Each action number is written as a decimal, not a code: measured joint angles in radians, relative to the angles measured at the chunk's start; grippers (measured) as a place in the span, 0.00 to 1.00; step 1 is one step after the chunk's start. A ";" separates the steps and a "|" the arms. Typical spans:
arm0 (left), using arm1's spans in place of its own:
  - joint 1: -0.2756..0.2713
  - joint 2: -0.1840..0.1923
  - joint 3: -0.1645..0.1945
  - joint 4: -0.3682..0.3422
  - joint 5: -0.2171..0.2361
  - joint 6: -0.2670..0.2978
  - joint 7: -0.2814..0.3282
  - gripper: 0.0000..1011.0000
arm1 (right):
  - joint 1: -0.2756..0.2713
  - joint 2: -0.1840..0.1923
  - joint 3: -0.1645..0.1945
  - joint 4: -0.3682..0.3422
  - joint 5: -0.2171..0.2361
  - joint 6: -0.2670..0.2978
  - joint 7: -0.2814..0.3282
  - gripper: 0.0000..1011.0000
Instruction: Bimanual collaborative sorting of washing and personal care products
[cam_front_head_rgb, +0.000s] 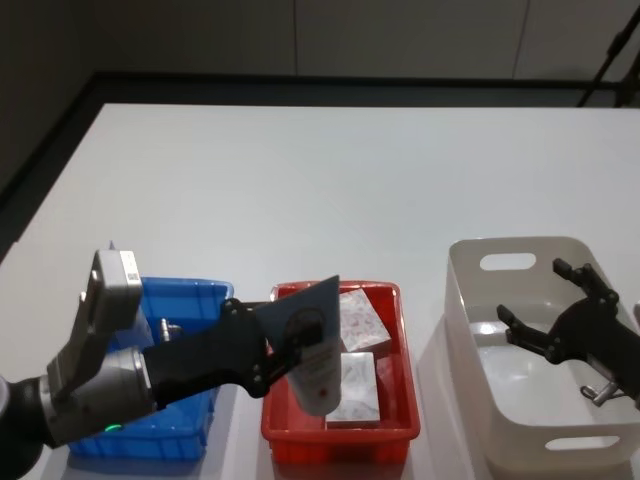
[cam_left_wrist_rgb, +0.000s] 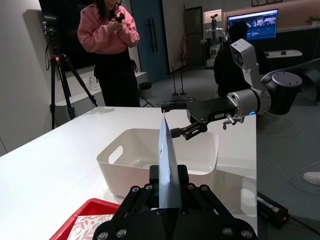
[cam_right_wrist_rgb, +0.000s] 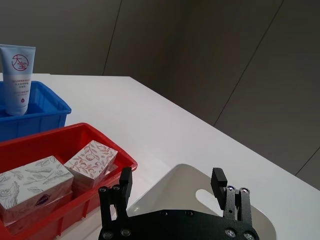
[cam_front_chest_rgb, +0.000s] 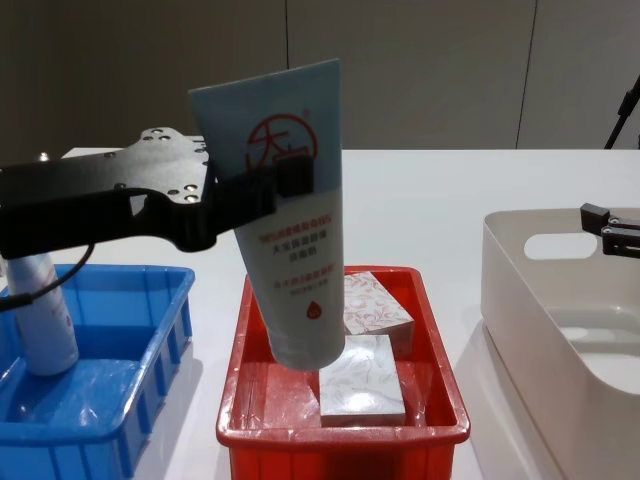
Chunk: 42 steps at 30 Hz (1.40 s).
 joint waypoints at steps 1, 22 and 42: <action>0.000 0.000 0.000 0.000 0.000 0.000 0.000 0.20 | -0.001 0.000 0.000 -0.002 0.004 -0.003 0.014 0.99; 0.000 0.000 0.000 0.000 0.000 0.000 0.000 0.20 | 0.008 -0.021 -0.012 -0.019 0.034 -0.025 0.190 0.99; 0.000 0.000 0.000 0.000 0.000 0.000 0.000 0.20 | 0.032 -0.045 -0.027 -0.020 0.071 -0.018 0.358 0.99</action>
